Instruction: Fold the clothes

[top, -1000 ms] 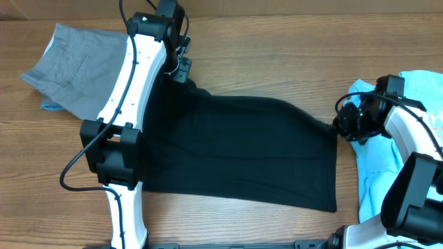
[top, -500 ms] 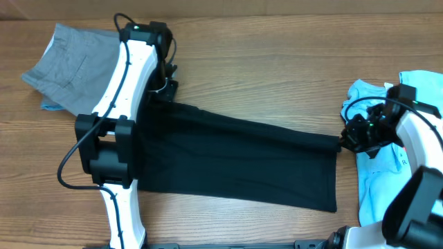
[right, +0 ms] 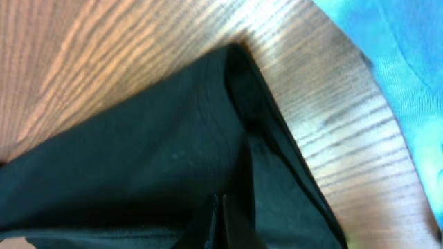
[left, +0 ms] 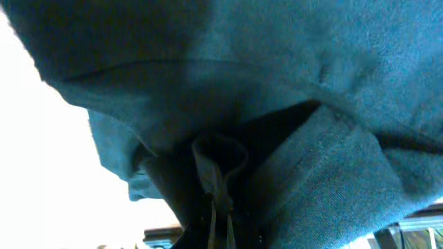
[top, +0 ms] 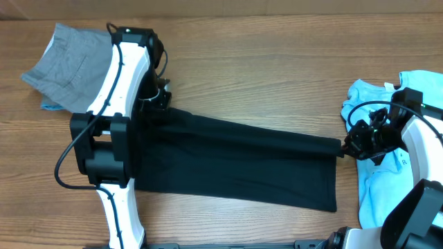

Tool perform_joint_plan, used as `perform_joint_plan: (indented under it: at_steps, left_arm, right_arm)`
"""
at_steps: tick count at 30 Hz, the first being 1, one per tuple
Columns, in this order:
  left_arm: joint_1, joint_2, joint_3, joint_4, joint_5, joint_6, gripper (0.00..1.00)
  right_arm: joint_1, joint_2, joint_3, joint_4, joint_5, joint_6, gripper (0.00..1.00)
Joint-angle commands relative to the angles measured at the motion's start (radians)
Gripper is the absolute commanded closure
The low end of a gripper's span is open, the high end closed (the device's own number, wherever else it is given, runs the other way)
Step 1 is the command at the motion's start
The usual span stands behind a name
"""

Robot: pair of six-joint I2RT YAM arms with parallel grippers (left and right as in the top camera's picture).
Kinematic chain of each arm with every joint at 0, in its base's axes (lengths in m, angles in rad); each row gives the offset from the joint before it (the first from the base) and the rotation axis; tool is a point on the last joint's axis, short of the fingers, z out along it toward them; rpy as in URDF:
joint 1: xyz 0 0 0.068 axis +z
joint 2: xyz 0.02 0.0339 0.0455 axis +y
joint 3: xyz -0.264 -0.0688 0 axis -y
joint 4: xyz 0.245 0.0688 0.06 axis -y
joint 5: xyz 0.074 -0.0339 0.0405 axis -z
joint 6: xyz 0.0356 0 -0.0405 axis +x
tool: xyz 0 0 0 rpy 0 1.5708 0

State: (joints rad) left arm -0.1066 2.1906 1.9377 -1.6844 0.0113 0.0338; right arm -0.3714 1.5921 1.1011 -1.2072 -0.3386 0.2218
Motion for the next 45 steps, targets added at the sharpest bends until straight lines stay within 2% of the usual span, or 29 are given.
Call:
perform_joint_plan:
  at_steps: [1,11,18,28,36,39,40,43,45]
  left_arm:
    - [0.008,-0.074,-0.071,-0.006,0.023,-0.016,0.96]
    - [0.011,-0.158,-0.258,0.082,0.005,-0.016,0.91]
    - [0.011,-0.158,-0.356,0.103,0.004,-0.015,0.90]
    - [0.011,-0.158,-0.372,0.104,0.005,-0.016,0.89]
    - [0.011,-0.158,-0.372,0.091,0.005,-0.023,0.85]
    - [0.011,-0.158,-0.372,0.063,0.004,-0.023,0.81]
    - [0.011,-0.158,-0.372,0.059,0.004,-0.023,0.80]
    - [0.011,-0.158,-0.371,0.046,0.002,-0.023,0.70]
    - [0.014,-0.158,-0.371,0.038,0.000,-0.023,0.44]
  right_arm:
    - [-0.005,-0.019,0.005,-0.034,0.024,-0.013,0.96]
    - [-0.005,-0.019,0.001,-0.171,0.061,0.003,0.96]
    - [-0.005,-0.019,-0.066,-0.138,0.103,0.044,0.96]
    - [-0.004,-0.019,-0.085,-0.167,0.103,0.132,0.96]
    - [-0.004,-0.019,-0.153,-0.112,0.103,0.170,0.96]
    - [-0.004,-0.019,-0.156,-0.108,0.103,0.173,0.96]
    - [-0.004,-0.019,-0.156,-0.108,0.103,0.173,0.93]
    - [-0.004,-0.019,-0.156,-0.114,0.105,0.177,0.36]
    - [-0.004,-0.019,-0.156,-0.106,0.126,0.199,0.30]
